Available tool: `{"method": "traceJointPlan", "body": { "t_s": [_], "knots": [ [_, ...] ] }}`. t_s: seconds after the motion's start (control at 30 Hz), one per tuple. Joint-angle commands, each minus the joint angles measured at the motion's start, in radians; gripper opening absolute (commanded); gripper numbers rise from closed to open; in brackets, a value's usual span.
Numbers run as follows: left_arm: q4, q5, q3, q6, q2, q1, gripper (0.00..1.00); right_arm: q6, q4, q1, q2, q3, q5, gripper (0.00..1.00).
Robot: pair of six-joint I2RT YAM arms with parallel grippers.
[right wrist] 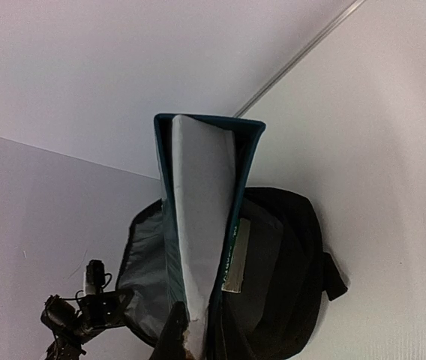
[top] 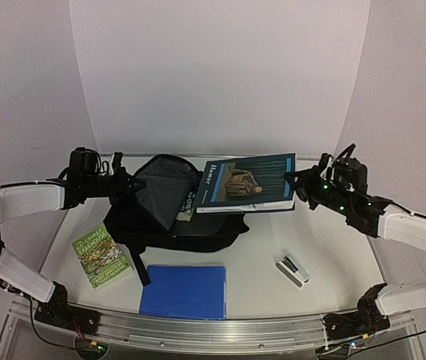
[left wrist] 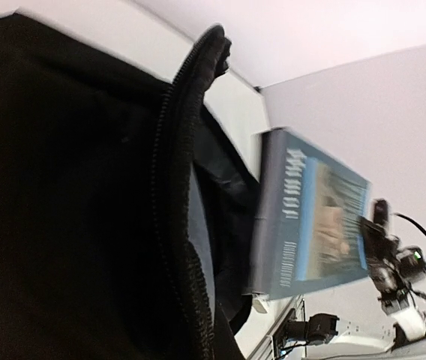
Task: Pack the student bag
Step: Place the book in the student bag.
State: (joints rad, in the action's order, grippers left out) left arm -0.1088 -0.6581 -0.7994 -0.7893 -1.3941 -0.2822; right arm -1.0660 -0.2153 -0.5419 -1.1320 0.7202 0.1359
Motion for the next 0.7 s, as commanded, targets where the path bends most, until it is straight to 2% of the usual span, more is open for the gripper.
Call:
{"method": "traceJointPlan", "body": {
  "t_s": [0.0, 0.27, 0.67],
  "knots": [
    [-0.116, -0.061, 0.012, 0.052, 0.093, 0.006, 0.0, -0.12, -0.173, -0.003, -0.081, -0.013, 0.034, 0.0],
    [-0.191, -0.148, 0.004, 0.046, 0.117, 0.004, 0.0, -0.162, -0.228, -0.006, -0.206, 0.005, 0.119, 0.0],
    [-0.207, -0.217, -0.061, 0.077, 0.118, -0.031, 0.0, -0.25, -0.282, -0.029, -0.331, 0.051, 0.145, 0.0]
  ]
}}
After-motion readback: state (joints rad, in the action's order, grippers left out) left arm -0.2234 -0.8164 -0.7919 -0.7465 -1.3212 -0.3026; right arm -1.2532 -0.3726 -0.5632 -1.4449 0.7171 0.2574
